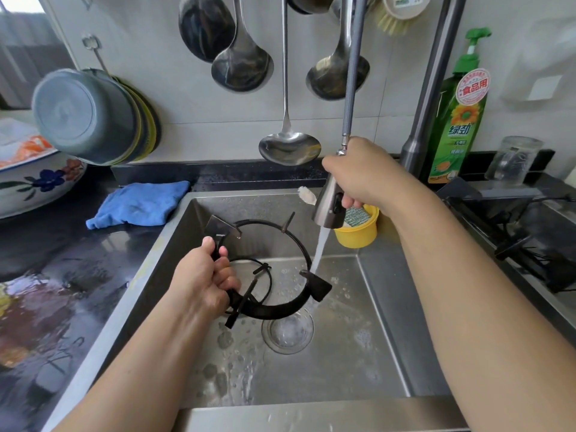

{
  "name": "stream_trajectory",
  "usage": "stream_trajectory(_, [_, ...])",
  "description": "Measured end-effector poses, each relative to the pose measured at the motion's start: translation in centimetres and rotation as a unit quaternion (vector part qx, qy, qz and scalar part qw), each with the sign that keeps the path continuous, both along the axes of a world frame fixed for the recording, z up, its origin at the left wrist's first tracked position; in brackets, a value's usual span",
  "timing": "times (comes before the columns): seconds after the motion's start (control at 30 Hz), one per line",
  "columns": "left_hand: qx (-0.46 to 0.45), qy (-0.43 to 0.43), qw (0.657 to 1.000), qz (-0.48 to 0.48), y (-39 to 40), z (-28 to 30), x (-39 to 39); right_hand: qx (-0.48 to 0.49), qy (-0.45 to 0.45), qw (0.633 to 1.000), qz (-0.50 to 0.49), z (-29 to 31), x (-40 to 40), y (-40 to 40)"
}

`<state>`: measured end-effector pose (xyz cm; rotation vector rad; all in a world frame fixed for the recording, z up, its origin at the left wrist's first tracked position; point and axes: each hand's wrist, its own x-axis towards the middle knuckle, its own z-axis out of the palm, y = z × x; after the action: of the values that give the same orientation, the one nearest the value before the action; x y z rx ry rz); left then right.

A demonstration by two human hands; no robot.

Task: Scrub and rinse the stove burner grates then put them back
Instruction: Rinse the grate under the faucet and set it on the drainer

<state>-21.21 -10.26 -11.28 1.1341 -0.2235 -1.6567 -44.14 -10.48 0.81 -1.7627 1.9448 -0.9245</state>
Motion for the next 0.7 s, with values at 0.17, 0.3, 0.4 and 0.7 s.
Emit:
stream_trajectory(0.17, [-0.009,-0.008,1.0,-0.018,0.3,0.1,0.2,-0.005,0.007,1.0,-0.015,0.0,-0.5,0.0])
stream_trajectory(0.3, [-0.008,-0.013,0.999,-0.035,0.5,0.2,0.0,-0.008,-0.004,1.0,-0.013,-0.2,-0.3,-0.3])
stream_trajectory(0.4, [-0.009,-0.021,0.998,-0.052,0.6,0.2,-0.1,-0.02,-0.02,0.999,-0.016,-0.4,-0.5,-0.6])
stream_trajectory(0.7, [-0.062,-0.087,0.982,-0.153,0.9,0.5,-1.0,-0.015,-0.051,0.999,0.013,-0.7,-0.4,-0.7])
